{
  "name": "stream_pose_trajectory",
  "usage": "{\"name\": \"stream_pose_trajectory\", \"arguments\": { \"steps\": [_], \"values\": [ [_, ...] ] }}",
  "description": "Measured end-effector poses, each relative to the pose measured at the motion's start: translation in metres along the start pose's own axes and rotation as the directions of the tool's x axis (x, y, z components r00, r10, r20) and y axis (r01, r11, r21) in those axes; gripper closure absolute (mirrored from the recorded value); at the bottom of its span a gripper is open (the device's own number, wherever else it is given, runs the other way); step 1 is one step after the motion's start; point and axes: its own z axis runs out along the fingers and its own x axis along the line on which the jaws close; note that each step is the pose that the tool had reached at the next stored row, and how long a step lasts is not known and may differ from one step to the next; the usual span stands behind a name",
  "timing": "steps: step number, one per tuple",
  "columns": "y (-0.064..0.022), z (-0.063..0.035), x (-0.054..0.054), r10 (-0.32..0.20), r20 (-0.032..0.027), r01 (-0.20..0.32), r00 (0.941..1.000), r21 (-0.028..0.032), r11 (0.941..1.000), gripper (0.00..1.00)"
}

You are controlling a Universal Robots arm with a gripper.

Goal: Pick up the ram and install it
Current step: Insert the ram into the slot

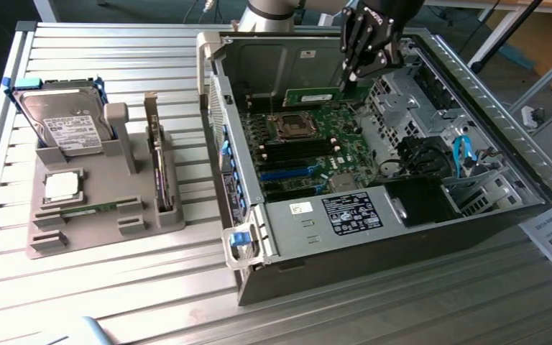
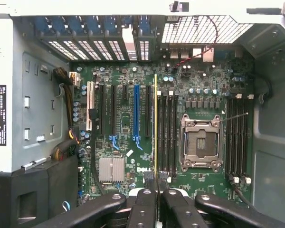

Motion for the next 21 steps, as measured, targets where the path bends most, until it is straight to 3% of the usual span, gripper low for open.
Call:
{"name": "stream_pose_trajectory", "arguments": {
  "steps": [21],
  "values": [
    [-0.0007,0.017,-0.001,0.007,0.0002,-0.007,1.0,-0.0003,1.0,0.88]
  ]
}}
